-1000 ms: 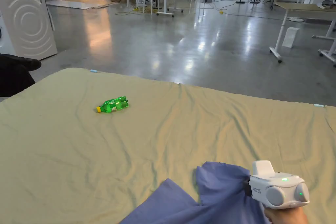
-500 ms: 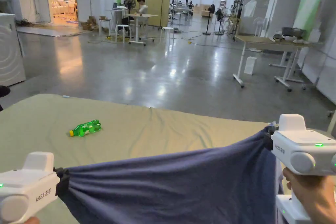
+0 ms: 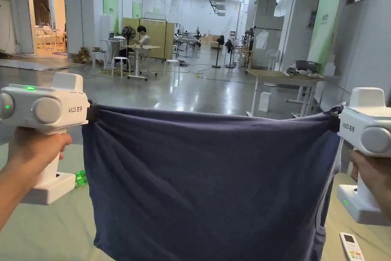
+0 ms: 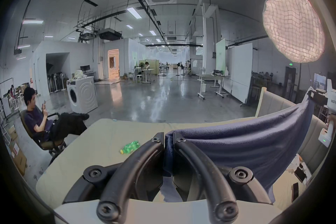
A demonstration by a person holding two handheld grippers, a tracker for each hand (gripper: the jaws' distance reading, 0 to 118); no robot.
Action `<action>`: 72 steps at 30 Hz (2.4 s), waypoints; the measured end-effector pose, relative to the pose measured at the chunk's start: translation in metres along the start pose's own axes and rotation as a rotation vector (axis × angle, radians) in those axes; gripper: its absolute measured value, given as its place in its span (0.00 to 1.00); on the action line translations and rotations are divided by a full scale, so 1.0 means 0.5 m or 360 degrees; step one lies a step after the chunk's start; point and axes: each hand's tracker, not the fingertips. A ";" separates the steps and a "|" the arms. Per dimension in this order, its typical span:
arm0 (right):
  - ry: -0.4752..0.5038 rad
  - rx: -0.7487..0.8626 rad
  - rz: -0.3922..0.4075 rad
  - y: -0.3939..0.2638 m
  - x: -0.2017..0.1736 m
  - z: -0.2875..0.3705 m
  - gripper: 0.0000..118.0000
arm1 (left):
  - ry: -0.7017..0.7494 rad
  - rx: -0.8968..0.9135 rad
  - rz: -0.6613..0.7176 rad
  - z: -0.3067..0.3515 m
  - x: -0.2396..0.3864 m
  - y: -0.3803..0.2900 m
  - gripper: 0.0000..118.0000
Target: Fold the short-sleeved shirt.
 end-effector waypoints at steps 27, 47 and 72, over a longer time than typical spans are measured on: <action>0.0016 0.0088 0.0081 0.087 -0.052 -0.147 0.03 | 0.0021 -0.0029 -0.0026 -0.146 -0.027 0.092 0.07; 0.0247 -0.0337 0.0198 -0.305 -0.043 0.267 0.03 | -0.0112 -0.0314 0.0111 0.169 -0.071 -0.436 0.07; 0.0441 -0.1455 0.0431 -0.778 -0.108 0.468 0.04 | -0.0148 -0.1295 -0.0078 0.237 -0.072 -0.873 0.08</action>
